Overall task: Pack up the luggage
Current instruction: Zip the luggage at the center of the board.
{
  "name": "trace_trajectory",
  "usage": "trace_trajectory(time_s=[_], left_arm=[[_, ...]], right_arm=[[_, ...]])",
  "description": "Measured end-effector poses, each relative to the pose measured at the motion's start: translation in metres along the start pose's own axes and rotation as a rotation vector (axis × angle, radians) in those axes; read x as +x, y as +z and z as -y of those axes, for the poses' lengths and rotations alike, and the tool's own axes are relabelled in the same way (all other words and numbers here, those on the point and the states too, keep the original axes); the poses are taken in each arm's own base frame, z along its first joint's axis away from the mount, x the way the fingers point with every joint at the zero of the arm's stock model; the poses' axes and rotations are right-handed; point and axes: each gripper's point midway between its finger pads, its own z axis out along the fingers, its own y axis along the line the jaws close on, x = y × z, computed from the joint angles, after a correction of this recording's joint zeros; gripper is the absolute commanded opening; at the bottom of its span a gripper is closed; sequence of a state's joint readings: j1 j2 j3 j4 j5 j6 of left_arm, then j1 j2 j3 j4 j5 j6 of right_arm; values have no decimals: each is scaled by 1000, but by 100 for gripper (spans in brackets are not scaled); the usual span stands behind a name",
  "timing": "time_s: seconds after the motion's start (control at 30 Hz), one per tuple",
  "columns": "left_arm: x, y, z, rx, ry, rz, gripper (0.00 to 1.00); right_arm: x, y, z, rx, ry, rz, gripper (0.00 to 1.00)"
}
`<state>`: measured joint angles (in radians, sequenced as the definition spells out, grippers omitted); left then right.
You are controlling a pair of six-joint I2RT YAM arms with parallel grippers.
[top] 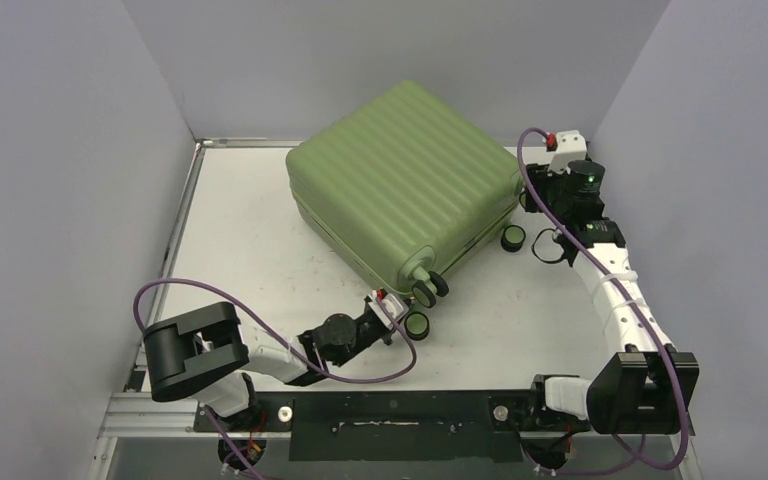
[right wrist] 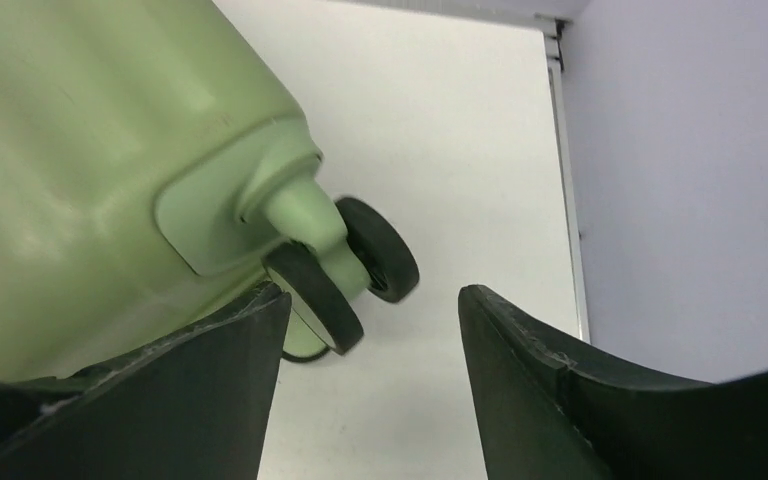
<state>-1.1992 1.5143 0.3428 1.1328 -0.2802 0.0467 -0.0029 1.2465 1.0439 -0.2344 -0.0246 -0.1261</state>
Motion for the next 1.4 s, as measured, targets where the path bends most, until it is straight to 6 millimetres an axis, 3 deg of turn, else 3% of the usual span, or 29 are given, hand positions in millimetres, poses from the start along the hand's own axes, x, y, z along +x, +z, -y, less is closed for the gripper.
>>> trace_trajectory(time_s=[0.1,0.2,0.47,0.6,0.63,0.8,0.97,1.23,1.4], left_arm=[[0,0,0,0,0,0,0],[-2,-1,0,0,-2,3,0],[-3,-3,0,2,0,-1,0],[-2,-3,0,2,1,-4,0],[-2,-3,0,2,1,-4,0],[-2,-3,0,2,1,-4,0],[-2,-3,0,1,1,-3,0],[-2,-4,-1,-2,0,-3,0],[-1,-17,-6,-16,-9,-2,0]], right_arm=[[-18,0,-4,-26,21,42,63],[-21,6,-9,-51,30,42,63],[-7,36,-20,-107,-7,-36,60],[-4,40,-21,-121,-40,-61,61],[-3,41,-21,-123,-51,-66,59],[-8,45,-25,-131,-135,-58,29],[-10,45,-30,-134,-198,-51,15],[-8,43,-33,-104,-182,-22,9],[-4,32,-41,-66,-162,6,9]])
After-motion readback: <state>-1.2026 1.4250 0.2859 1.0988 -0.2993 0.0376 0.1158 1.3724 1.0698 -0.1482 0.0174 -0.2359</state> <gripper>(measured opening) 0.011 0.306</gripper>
